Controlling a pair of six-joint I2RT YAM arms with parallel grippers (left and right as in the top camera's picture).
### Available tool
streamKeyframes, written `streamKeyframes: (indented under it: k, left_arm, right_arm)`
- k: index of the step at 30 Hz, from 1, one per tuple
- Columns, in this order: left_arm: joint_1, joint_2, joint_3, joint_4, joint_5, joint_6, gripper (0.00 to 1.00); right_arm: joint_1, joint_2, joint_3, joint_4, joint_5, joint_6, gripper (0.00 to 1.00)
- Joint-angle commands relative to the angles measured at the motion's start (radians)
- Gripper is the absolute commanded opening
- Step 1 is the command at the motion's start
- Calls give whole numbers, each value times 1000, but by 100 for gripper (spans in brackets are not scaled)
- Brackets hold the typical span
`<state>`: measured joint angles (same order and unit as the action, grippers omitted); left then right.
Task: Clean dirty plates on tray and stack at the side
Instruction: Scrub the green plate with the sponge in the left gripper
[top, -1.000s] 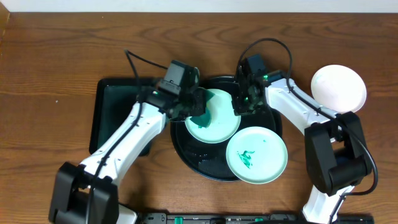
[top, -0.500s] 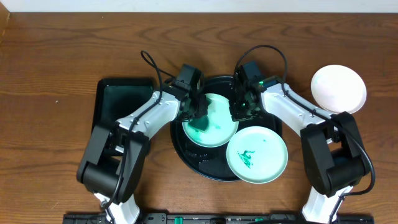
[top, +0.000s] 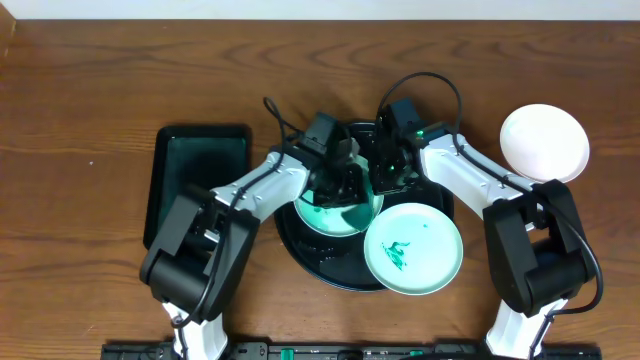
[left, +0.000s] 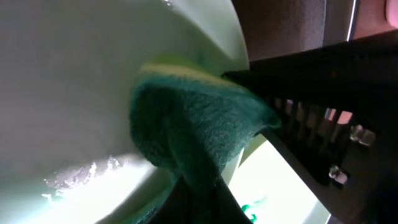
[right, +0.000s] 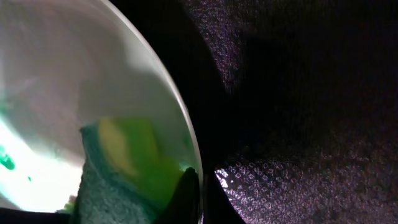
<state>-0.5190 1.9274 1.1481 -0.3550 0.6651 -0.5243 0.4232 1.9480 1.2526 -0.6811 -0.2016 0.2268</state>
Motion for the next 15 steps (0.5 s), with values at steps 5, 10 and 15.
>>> streamKeyframes:
  k: [5,10,15]
  left_arm:
    - [64,16,-3,-110,-235,-16,7]
    - [129,16,-3,-241,-515,61,7]
    - [148,16,-3,-309,-763,86,7]
  right_arm:
    - [13,1,-7,-2,-5,5,1]
    - [13,1,-7,-2,-5,4,1]
    - [13,1,-7,-2,-5,4,1]
